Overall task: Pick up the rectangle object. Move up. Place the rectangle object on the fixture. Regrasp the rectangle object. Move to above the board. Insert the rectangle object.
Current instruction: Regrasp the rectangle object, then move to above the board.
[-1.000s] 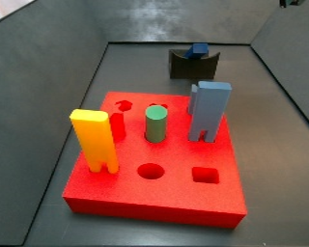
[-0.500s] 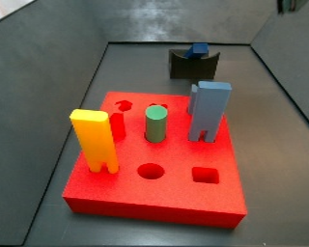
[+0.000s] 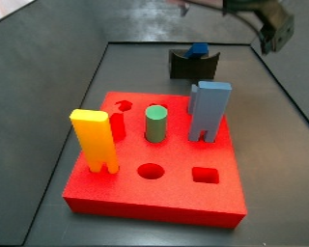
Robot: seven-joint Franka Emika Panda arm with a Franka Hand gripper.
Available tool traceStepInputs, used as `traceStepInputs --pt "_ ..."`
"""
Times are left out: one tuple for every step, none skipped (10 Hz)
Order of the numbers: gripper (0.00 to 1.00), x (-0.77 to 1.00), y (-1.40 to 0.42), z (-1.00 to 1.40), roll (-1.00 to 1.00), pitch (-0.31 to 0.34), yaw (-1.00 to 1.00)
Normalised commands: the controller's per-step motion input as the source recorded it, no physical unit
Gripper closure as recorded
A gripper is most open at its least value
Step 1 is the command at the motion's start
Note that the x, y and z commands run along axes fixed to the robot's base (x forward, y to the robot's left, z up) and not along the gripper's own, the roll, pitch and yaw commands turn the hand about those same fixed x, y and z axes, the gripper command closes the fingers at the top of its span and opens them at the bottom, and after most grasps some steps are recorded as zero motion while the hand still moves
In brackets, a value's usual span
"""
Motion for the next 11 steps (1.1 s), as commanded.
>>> traceStepInputs --pt "0.0 0.07 0.03 -1.0 0.07 -0.118 -0.02" --pt "0.0 0.08 0.03 -1.0 0.07 -0.099 -0.05" --pt "0.0 0.08 0.02 -1.0 0.06 -0.079 -0.06" --pt "0.0 0.07 0.01 -0.84 0.06 -0.059 -0.07" --pt "0.0 0.07 0.01 -0.66 0.06 -0.033 -0.06" --pt "0.0 0.06 0.0 -0.44 0.06 -0.008 -0.05" --pt "0.0 0.07 0.0 -0.29 0.06 0.01 -0.04" --pt "1.0 0.0 0.0 0.0 0.0 0.0 0.0" --pt "1.0 0.17 0.01 1.0 -0.1 -0.335 0.09" --pt "1.0 0.16 0.01 1.0 -0.1 -0.332 0.08" --pt "1.0 0.15 0.01 1.0 -0.08 -0.297 0.02"
